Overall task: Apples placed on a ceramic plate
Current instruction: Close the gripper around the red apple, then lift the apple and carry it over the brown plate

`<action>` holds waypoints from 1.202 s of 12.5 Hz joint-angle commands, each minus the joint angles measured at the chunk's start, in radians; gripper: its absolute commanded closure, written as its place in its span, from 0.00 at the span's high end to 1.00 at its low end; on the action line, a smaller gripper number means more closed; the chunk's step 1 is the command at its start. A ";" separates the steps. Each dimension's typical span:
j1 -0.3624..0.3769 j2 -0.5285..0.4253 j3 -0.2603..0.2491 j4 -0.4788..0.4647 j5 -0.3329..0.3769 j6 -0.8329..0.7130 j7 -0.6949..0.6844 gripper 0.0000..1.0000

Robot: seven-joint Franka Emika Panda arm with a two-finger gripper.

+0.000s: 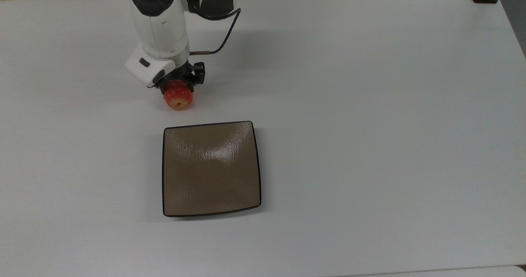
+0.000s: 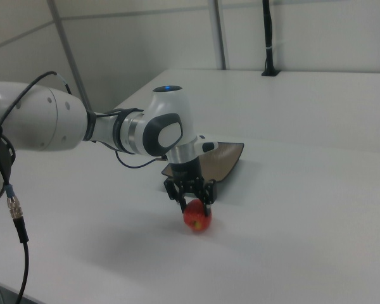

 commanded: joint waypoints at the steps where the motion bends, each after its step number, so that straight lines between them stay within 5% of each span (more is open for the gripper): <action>1: 0.009 -0.014 0.008 -0.010 -0.012 0.028 -0.005 0.43; 9: 0.006 -0.074 0.033 0.114 0.014 0.044 0.026 0.44; 15: 0.049 -0.003 0.033 0.126 0.009 0.329 0.147 0.45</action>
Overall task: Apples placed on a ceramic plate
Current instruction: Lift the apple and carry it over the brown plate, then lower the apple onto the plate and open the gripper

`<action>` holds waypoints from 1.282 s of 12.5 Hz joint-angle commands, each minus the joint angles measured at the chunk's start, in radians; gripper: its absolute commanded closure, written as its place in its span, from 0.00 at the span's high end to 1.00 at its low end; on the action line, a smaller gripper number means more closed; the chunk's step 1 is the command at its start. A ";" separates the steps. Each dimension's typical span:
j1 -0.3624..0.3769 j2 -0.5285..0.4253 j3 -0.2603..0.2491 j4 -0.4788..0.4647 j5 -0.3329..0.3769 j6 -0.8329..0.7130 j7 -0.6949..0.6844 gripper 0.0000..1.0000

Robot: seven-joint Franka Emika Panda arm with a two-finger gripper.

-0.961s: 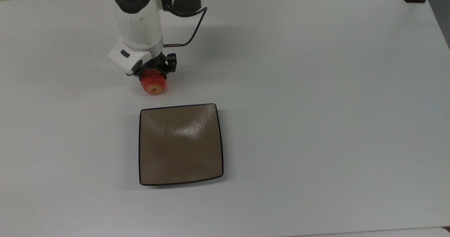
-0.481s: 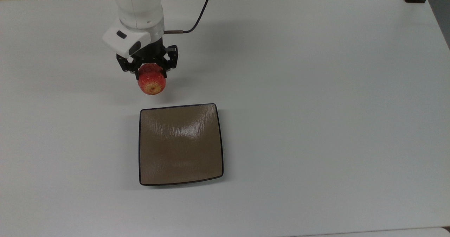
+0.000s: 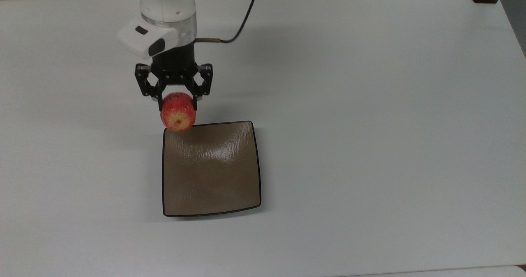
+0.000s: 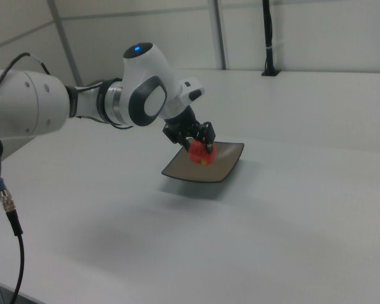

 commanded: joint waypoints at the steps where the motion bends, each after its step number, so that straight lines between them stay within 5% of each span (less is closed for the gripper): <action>1: 0.022 0.047 -0.003 0.008 -0.009 0.083 0.059 0.45; 10: 0.057 0.112 -0.005 0.012 -0.014 0.101 0.060 0.51; 11: 0.058 0.115 -0.005 0.012 -0.012 0.135 0.065 0.60; 12: 0.058 0.118 -0.005 0.012 -0.012 0.147 0.071 0.96; 16: 0.058 0.113 -0.005 0.012 -0.014 0.147 0.076 1.00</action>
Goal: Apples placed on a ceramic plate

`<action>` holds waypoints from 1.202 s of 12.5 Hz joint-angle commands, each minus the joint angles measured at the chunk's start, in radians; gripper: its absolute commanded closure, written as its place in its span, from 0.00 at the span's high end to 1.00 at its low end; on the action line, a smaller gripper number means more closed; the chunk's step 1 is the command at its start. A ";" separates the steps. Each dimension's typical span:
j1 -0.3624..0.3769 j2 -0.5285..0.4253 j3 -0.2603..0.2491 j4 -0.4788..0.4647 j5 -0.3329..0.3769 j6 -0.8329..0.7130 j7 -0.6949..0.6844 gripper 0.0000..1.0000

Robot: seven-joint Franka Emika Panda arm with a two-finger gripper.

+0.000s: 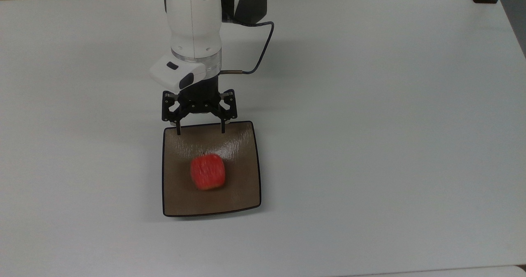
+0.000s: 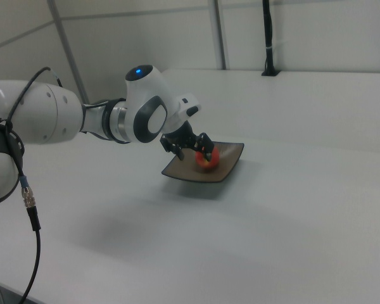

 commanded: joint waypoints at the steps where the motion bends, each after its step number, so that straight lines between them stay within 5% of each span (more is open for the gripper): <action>1: 0.008 -0.007 -0.005 0.008 -0.013 0.010 0.031 1.00; 3: 0.002 -0.050 -0.005 0.005 -0.011 -0.063 0.031 1.00; 9: 0.005 -0.148 -0.005 0.082 -0.008 -0.694 0.027 1.00; 13: 0.010 -0.287 -0.013 0.061 0.007 -0.771 0.031 1.00; 15: 0.010 -0.341 -0.017 0.053 0.087 -0.698 0.035 1.00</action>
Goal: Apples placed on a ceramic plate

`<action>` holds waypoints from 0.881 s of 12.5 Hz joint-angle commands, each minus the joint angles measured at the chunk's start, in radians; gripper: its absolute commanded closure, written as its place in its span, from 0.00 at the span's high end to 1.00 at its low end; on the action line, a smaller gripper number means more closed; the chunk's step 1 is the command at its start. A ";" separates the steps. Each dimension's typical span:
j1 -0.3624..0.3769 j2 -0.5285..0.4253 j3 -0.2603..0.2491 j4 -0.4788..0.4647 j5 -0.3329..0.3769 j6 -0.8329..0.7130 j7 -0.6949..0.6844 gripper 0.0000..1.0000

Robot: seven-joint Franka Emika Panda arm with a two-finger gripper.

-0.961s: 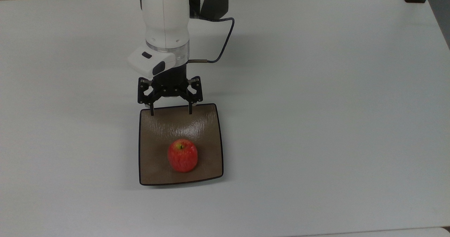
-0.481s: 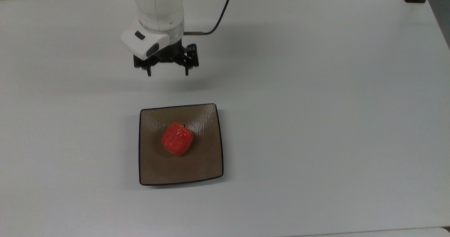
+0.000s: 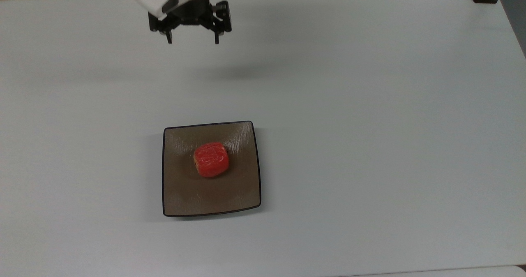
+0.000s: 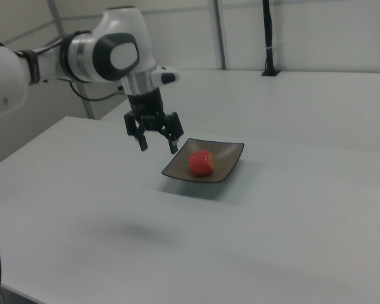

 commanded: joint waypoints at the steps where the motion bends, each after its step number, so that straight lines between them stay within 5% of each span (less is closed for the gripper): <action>1: 0.014 -0.108 -0.024 -0.061 0.092 0.069 0.023 1.00; 11: 0.063 -0.131 -0.053 -0.159 0.122 0.138 0.034 1.00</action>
